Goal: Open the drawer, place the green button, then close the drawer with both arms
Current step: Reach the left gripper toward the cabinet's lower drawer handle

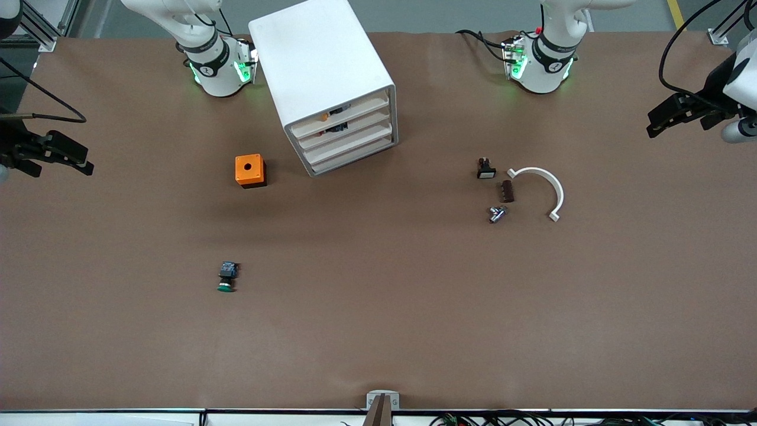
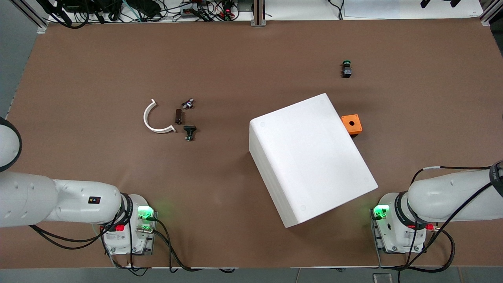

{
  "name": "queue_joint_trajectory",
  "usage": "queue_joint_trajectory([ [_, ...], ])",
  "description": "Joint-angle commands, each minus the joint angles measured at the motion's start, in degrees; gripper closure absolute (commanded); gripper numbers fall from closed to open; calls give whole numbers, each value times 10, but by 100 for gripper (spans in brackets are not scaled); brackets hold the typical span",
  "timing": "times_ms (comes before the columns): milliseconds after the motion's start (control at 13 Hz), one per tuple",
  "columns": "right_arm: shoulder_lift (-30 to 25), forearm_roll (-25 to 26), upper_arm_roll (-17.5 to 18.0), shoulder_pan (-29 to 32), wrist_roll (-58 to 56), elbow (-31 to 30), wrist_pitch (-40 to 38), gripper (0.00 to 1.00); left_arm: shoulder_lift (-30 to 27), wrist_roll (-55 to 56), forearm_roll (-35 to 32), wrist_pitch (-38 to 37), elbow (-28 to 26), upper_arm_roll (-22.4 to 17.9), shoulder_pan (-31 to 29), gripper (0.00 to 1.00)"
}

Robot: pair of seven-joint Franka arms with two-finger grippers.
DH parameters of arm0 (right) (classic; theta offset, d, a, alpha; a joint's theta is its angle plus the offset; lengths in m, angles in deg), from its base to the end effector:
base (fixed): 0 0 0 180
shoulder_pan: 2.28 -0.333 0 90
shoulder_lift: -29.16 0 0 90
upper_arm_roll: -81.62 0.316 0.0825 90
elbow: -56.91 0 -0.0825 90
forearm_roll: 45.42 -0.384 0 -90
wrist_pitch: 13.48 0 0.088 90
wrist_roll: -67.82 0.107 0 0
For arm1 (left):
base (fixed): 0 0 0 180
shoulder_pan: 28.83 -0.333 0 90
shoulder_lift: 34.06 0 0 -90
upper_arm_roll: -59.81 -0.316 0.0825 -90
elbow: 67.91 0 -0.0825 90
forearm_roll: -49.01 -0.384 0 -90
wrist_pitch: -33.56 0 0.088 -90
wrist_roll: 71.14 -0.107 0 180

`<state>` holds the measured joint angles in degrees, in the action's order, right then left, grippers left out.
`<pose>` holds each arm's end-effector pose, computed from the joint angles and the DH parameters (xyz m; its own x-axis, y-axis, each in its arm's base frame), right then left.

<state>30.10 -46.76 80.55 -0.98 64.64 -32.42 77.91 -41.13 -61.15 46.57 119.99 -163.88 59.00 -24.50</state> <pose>0.5618 -0.0207 0.6231 0.9997 0.0136 0.0208 0.0140 -0.9997 -0.0220 0.5080 -0.0260 0.6360 0.9927 0.1150 -0.0353 0.1133 -0.9924 -0.0477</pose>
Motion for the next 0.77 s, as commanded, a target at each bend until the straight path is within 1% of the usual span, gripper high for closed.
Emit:
queue_joint_trajectory([
  [0,-14,10,1,-2,-4,-8,-3,0,8,-11,4,-14,18,1,-2,0],
  [231,-14,10,1,-2,-4,-8,-3,0,19,-10,2,-14,21,1,-2,0],
  [615,-14,10,0,-1,-4,-8,2,0,100,5,8,-14,22,6,9,0],
  [692,-14,10,0,-1,-4,-8,4,0,121,39,9,-14,23,12,18,0],
])
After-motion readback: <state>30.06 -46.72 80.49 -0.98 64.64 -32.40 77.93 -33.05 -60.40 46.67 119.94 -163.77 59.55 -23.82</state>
